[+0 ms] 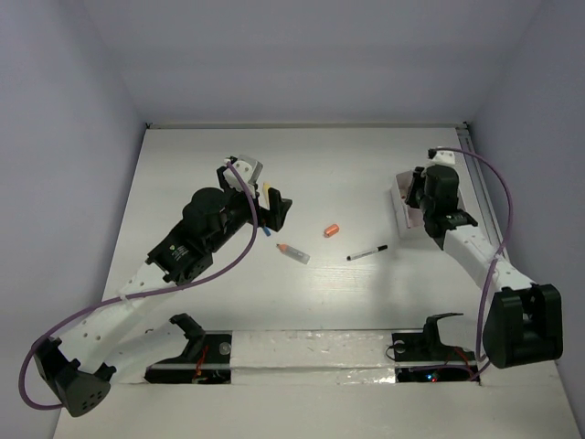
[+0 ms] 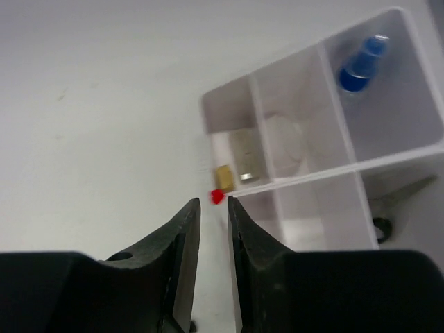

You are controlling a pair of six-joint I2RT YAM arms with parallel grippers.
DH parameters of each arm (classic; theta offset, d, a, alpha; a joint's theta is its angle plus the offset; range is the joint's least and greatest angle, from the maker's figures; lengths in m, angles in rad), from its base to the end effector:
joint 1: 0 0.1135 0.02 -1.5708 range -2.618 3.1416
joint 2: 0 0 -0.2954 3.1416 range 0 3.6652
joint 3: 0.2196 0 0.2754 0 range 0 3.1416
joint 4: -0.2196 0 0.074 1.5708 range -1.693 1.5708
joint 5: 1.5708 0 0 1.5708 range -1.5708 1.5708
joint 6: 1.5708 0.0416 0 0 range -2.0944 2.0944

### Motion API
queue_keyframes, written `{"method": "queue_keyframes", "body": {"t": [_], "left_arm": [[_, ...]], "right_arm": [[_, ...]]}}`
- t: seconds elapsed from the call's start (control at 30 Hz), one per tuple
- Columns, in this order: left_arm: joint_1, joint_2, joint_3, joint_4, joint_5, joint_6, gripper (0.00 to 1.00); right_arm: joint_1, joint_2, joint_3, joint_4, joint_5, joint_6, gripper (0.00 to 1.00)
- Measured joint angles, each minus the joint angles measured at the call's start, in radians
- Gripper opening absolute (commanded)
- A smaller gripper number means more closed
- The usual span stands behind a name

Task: Sort the stationery into containers
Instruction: Place the pen in the storage box, then pick up the pen from the center of the board.

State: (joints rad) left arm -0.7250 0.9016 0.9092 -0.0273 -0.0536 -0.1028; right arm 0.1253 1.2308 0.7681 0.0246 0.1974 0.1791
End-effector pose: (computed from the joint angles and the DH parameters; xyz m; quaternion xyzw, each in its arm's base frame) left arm 0.1666 -0.1446 0.4049 0.2006 0.6853 -0.2640 0.6485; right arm 0.2915 0.0285 0.2770 0.0754 0.8380 -0.0012 0.5404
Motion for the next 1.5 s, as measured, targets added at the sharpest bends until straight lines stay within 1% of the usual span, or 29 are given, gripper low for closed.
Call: {"method": "queue_keyframes", "body": {"t": [0.07,0.17,0.23,0.3,0.4,0.43,0.57,0.73,1.03,1.33,1.43,1.5], "left_arm": [[0.000,0.000,0.000,0.000,0.000,0.000,0.95],[0.000,0.000,0.000,0.000,-0.001,0.000,0.95],[0.000,0.001,0.000,0.000,-0.002,0.000,0.95],[0.000,0.003,0.000,0.000,-0.005,-0.002,0.95],[0.000,0.009,0.000,0.000,-0.006,-0.009,0.95],[0.000,0.012,0.000,0.000,-0.005,-0.012,0.95],[0.002,0.019,0.000,0.000,0.001,-0.023,0.95],[0.003,0.019,0.000,0.000,-0.001,-0.026,0.95],[0.006,0.019,0.000,0.000,-0.004,-0.026,0.95],[0.007,0.019,0.000,0.000,-0.003,-0.026,0.95],[0.007,0.019,0.000,0.000,-0.003,-0.026,0.95],[0.007,0.019,0.000,0.000,-0.003,-0.026,0.95]], "right_arm": [[0.039,-0.004,0.051,-0.082,-0.060,-0.005,0.26],[0.129,0.026,0.171,-0.217,-0.156,-0.007,0.26],[0.216,0.074,0.253,-0.309,-0.198,-0.011,0.30],[0.299,0.138,0.306,-0.385,-0.214,-0.015,0.37],[0.401,0.231,0.318,-0.514,-0.189,-0.010,0.49],[0.420,0.257,0.312,-0.563,-0.181,-0.006,0.58],[0.422,0.283,0.275,-0.703,-0.169,-0.002,0.63],[0.417,0.297,0.277,-0.737,-0.172,-0.023,0.67],[0.426,0.452,0.292,-0.805,-0.113,-0.099,0.73],[0.483,0.486,0.351,-0.803,-0.035,-0.202,0.74],[0.494,0.490,0.351,-0.798,-0.040,-0.243,0.74],[0.497,0.500,0.351,-0.791,-0.060,-0.267,0.72]]}}
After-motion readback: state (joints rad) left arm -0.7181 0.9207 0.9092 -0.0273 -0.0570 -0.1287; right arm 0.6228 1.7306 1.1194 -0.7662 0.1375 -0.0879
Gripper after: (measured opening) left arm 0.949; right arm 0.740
